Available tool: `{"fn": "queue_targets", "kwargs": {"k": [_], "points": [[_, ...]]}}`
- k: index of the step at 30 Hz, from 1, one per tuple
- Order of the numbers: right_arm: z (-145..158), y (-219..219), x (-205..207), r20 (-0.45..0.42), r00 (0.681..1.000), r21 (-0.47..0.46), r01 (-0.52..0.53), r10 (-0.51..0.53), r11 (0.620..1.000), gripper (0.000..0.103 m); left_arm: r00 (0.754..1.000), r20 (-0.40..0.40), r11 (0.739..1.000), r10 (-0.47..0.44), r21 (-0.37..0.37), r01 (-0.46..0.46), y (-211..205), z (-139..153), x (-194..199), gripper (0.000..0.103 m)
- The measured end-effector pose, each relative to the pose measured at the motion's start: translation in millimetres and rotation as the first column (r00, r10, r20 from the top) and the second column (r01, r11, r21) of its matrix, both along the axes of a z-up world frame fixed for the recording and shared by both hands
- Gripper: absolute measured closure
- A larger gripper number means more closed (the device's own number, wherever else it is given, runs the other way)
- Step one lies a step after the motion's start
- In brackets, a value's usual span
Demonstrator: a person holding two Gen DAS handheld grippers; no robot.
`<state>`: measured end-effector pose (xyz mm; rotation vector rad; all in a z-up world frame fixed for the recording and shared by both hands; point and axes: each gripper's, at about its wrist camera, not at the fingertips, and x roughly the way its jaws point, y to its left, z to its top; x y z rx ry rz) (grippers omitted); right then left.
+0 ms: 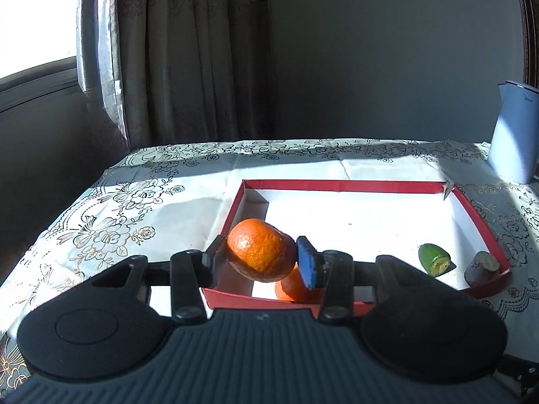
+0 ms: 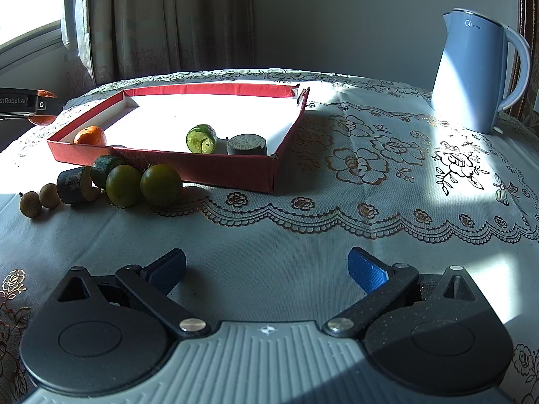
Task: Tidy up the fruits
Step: 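Carry the orange into the red box beside the first and release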
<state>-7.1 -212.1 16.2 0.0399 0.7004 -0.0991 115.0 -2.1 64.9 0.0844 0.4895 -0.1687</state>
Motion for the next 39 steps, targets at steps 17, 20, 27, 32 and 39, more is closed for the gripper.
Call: {"fn": "queue_targets", "kwargs": {"k": [17, 20, 27, 32, 39], "points": [[0.0, 0.6, 1.7, 0.0, 1.0, 0.001, -0.001, 0.001, 1.0, 0.0, 0.992, -0.113, 0.998, 0.056, 0.032, -0.053, 7.9, -40.2, 33.5, 0.062], [0.0, 0.6, 1.7, 0.0, 1.0, 0.002, -0.001, 0.001, 1.0, 0.0, 0.989, -0.129, 0.997, 0.075, 0.031, -0.072, 13.7, -38.3, 19.3, 0.062], [-0.1, 0.2, 1.8, 0.0, 1.0, 0.002, -0.001, 0.001, 1.0, 0.0, 0.994, -0.085, 0.994, 0.073, 0.084, -0.066, 10.6, -37.2, -0.7, 0.056], [-0.2, 0.1, 1.9, 0.0, 1.0, 0.002, -0.002, 0.002, 1.0, 0.0, 0.991, 0.023, 0.986, 0.131, 0.096, -0.133, 6.5, -24.1, -14.6, 0.001], [-0.2, 0.0, 1.9, 0.0, 1.0, 0.002, -0.002, 0.002, 1.0, 0.0, 0.985, 0.142, 0.992, 0.097, 0.069, -0.108, 9.0, -0.3, -67.9, 0.0]]}}
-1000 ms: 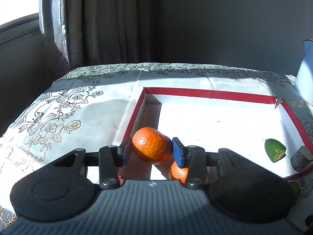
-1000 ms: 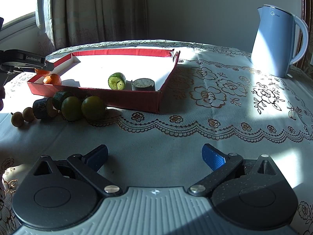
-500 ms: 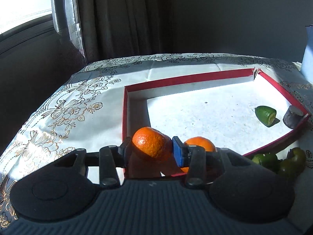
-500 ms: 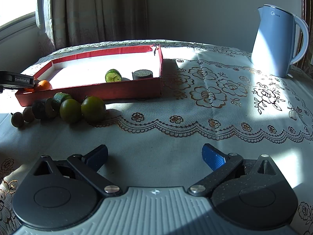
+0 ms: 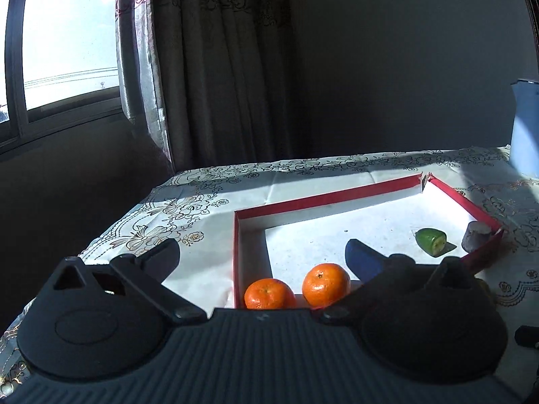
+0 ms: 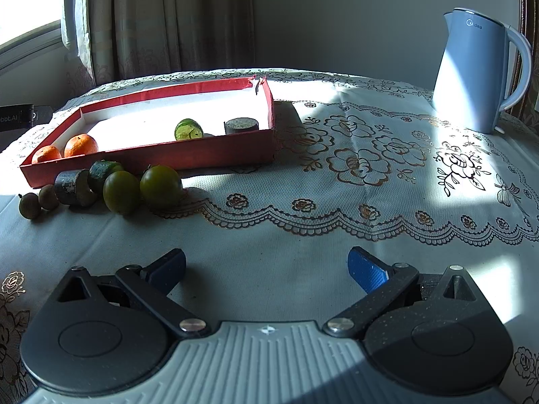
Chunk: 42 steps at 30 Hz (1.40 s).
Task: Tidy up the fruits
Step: 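Carry the orange into the red box beside the first and release, then lift the left gripper away from the red box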
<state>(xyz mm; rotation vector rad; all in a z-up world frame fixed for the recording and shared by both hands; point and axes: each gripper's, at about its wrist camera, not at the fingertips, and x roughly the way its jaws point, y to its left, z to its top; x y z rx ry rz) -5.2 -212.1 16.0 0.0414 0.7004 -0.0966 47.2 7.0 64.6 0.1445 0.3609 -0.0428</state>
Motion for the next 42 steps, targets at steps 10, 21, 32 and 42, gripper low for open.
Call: {"fn": "queue_targets", "kwargs": {"k": [10, 21, 32, 42], "points": [[0.0, -0.1, -0.1, 0.0, 1.0, 0.0, -0.001, 0.001, 1.0, 0.0, 0.999, -0.03, 0.999, 0.023, -0.022, -0.024, 11.2, -27.7, -73.1, 0.0], [0.1, 0.2, -0.3, 0.0, 1.0, 0.0, -0.001, 0.001, 1.0, 0.0, 0.986, -0.165, 0.998, 0.032, -0.046, -0.041, 18.9, -48.5, -85.1, 0.0], [0.1, 0.0, -0.5, 0.0, 1.0, 0.0, -0.002, 0.002, 1.0, 0.0, 0.962, -0.272, 0.994, 0.024, -0.092, -0.051, 25.7, -60.4, -74.1, 0.0], [2.2, -3.3, -3.7, 0.032, 0.999, 0.04, -0.019, 0.017, 0.999, 0.0, 0.958, -0.286, 0.99, 0.022, -0.128, -0.061, 29.2, -61.3, -72.8, 0.0]]}}
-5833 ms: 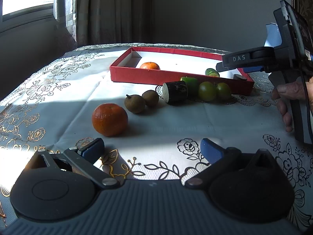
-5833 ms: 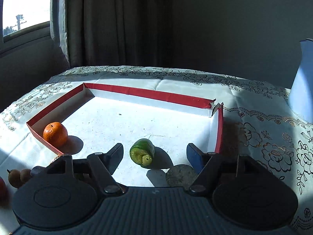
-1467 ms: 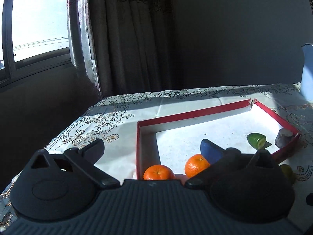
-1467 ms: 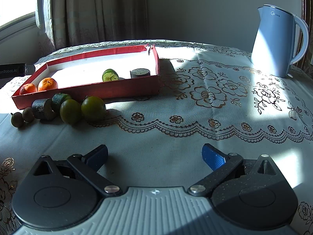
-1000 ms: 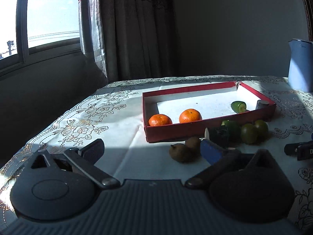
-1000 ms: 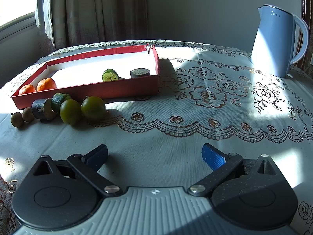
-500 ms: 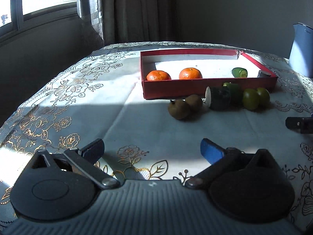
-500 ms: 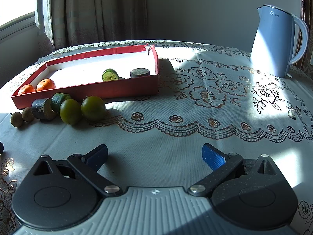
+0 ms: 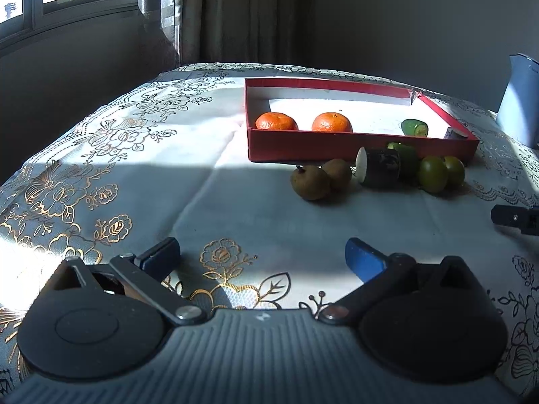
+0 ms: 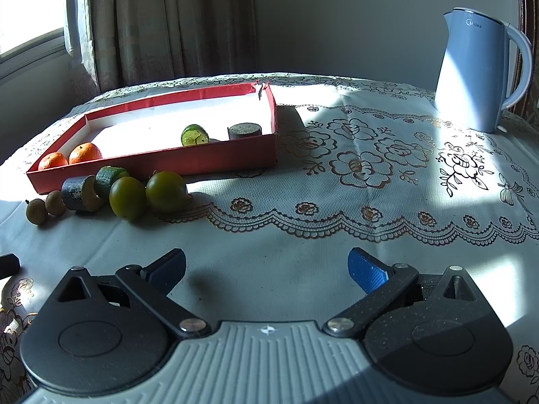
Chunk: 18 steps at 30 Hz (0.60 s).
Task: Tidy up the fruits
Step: 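Lift the left gripper away from the red box, then move the right gripper to a round green lime and close on it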
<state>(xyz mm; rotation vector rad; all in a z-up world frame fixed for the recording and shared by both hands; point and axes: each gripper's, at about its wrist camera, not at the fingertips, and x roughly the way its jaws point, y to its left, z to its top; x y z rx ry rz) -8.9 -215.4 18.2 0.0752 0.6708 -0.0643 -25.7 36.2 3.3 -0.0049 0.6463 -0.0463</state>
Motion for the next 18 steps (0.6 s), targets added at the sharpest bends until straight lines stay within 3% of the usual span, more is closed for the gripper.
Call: {"fn": "queue_targets", "kwargs": {"k": [18], "points": [[17.5, 16.9, -1.3, 0.081, 0.995, 0.008, -0.066, 0.065, 0.998, 0.0, 1.0, -0.001, 1.0, 0.001, -0.002, -0.001, 0.3, -0.1, -0.7, 0.0]]}}
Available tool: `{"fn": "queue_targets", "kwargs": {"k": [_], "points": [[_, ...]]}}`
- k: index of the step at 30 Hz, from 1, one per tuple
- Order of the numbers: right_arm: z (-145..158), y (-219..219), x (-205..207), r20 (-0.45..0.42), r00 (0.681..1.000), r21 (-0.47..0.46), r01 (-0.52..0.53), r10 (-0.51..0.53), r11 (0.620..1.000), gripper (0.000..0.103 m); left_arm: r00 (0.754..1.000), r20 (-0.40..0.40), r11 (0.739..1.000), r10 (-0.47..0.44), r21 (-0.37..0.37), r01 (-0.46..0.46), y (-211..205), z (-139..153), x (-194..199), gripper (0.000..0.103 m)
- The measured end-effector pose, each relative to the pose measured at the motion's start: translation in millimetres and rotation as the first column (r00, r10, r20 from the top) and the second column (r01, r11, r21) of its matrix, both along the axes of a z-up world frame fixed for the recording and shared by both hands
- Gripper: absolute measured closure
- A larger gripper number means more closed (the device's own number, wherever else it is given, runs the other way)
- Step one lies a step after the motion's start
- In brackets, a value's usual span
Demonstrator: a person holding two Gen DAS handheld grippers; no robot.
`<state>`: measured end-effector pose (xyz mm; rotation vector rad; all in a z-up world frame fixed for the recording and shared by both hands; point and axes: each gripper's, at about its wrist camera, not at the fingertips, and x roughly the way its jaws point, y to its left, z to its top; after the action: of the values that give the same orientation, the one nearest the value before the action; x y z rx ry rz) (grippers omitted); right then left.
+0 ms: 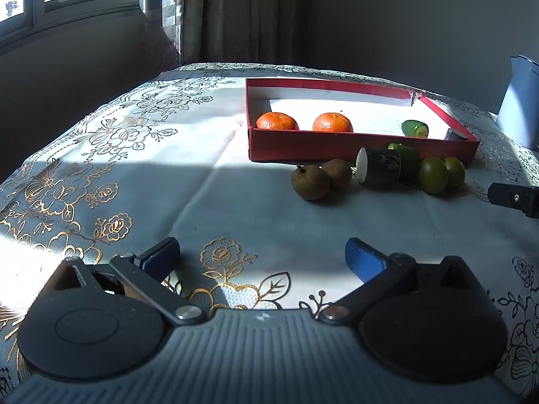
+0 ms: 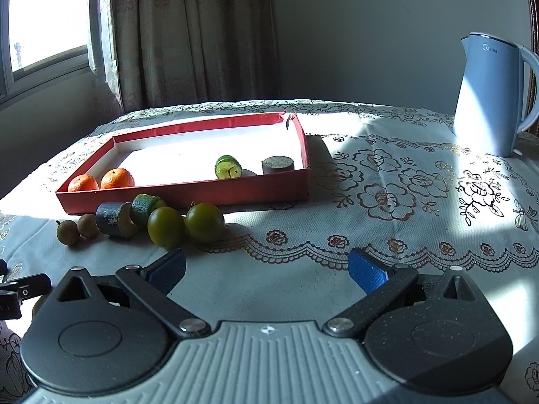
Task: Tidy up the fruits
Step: 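Move the right gripper to a round green lime and close on it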
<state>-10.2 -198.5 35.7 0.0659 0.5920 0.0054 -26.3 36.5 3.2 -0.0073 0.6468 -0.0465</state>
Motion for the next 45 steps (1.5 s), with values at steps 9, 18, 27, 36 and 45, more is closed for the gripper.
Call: {"fn": "queue_targets", "kwargs": {"k": [9, 18, 27, 36, 45], "points": [[5.5, 12.7, 4.2, 0.017, 0.999, -0.023, -0.04, 0.041, 0.999, 0.0, 1.0, 0.0, 1.0, 0.0, -0.001, 0.0, 0.2, 0.0, -0.2, 0.0], [10.4, 25.9, 14.6, 0.057, 0.988, -0.099, -0.134, 0.141, 0.986, 0.001, 1.0, -0.002, 1.0, 0.001, -0.006, -0.001, 0.6, 0.2, 0.2, 0.0], [4.9, 24.1, 40.4, 0.023, 0.986, -0.09, -0.163, 0.166, 0.982, 0.031, 1.0, -0.004, 1.0, 0.003, -0.009, -0.003, 0.5, -0.4, 1.1, 0.0], [-2.2, 20.1, 52.8, 0.01, 0.987, -0.056, -0.162, 0.163, 0.985, 0.036, 1.0, -0.004, 1.0, 0.003, -0.009, -0.003, 0.5, -0.5, 1.3, 0.0], [-16.4, -27.8, 77.5, -0.051, 0.988, 0.379, -0.118, 0.148, 0.918, 0.053, 1.0, -0.004, 1.0, 0.004, -0.009, -0.004, 0.6, -0.4, 1.3, 0.0]]}}
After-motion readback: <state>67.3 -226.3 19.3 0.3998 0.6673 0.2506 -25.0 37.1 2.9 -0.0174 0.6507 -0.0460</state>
